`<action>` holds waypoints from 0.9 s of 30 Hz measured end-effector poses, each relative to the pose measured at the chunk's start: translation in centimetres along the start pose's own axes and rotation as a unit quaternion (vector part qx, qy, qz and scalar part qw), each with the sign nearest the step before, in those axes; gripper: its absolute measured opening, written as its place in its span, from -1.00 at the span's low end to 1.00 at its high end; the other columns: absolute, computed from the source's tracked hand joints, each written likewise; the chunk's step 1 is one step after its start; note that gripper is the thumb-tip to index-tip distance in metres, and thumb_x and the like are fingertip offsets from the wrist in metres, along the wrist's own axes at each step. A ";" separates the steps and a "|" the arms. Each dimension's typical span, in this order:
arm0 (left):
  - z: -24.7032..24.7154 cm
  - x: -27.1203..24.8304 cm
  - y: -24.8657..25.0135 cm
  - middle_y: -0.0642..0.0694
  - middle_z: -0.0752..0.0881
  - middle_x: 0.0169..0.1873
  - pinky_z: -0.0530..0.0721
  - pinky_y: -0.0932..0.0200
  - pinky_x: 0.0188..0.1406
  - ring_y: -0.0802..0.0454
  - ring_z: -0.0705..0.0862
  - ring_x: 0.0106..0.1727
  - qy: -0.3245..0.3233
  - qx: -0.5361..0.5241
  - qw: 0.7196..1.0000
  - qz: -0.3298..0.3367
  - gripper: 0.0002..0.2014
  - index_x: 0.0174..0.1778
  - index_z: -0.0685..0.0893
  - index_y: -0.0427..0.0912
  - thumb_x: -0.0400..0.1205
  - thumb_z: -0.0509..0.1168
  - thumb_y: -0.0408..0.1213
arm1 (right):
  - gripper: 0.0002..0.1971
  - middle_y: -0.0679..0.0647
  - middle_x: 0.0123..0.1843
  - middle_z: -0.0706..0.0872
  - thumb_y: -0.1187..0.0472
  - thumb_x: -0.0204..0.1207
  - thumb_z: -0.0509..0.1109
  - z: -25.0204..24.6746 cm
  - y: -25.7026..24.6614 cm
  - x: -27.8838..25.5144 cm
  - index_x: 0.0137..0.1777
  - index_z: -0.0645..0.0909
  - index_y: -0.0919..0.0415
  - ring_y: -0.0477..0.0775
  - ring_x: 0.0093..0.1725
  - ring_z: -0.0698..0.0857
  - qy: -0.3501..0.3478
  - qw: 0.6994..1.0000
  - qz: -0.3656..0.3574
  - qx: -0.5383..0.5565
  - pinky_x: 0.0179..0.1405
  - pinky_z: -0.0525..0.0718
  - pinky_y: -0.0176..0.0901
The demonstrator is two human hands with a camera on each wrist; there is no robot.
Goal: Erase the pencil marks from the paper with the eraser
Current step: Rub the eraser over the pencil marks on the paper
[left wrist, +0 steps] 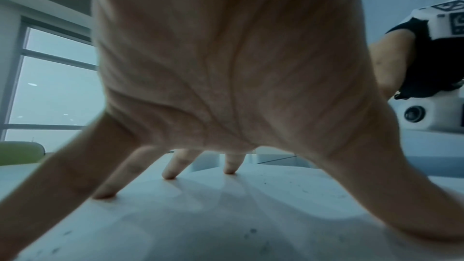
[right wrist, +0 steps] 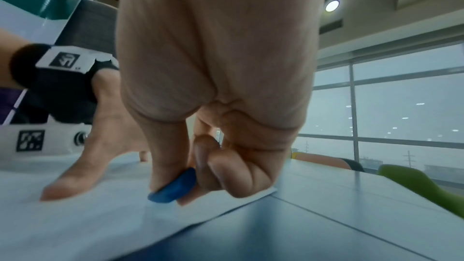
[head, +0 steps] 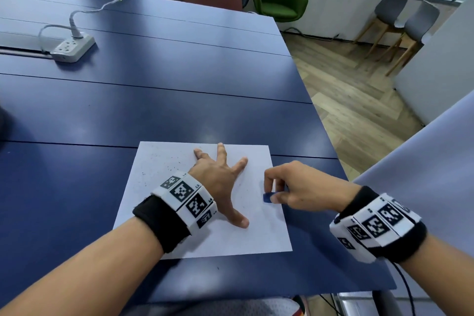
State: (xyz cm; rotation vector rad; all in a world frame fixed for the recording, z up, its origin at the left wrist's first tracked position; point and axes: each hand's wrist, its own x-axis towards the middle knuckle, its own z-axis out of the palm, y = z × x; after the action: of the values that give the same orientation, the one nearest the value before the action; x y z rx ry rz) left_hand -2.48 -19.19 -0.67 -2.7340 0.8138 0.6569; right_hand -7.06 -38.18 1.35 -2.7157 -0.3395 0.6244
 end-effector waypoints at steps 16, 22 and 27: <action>0.0 0.0 0.0 -0.43 -0.23 0.66 0.24 -0.27 0.55 -0.72 0.05 0.56 -0.007 0.003 1.000 -0.004 0.41 0.70 -0.31 0.04 0.15 0.35 0.59 | -0.90 -0.09 -0.39 0.63 0.20 0.44 0.45 1.4 -0.1 -0.5 -0.14 0.59 0.02 -0.08 -0.39 0.57 -0.009 0.999 -0.021 0.024 -0.37 0.53 -0.24; 0.3 0.3 -0.2 -0.37 -0.23 0.68 0.29 -0.22 0.53 -0.70 0.03 0.57 -0.005 -0.002 1.000 -0.008 0.44 0.70 -0.31 0.02 0.11 0.35 0.62 | -0.93 -0.11 -0.37 0.65 0.18 0.47 0.43 1.2 -0.2 0.1 -0.13 0.60 0.01 -0.11 -0.38 0.60 0.033 0.999 -0.006 0.024 -0.35 0.52 -0.28; 0.4 0.1 -0.2 -0.39 -0.19 0.68 0.27 -0.20 0.54 -0.65 0.10 0.57 0.009 0.025 1.000 -0.006 0.44 0.71 -0.29 -0.04 0.12 0.29 0.65 | -0.87 -0.11 -0.38 0.59 0.22 0.48 0.39 2.2 -0.5 -0.9 -0.17 0.49 -0.01 -0.10 -0.39 0.55 0.022 0.999 -0.009 0.030 -0.37 0.49 -0.30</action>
State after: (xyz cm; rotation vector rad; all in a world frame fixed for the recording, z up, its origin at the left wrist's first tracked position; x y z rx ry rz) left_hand -2.45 -18.97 -1.01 -2.7017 0.8049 0.6025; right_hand -8.92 -37.39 -0.05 -2.6624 -0.3288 0.5611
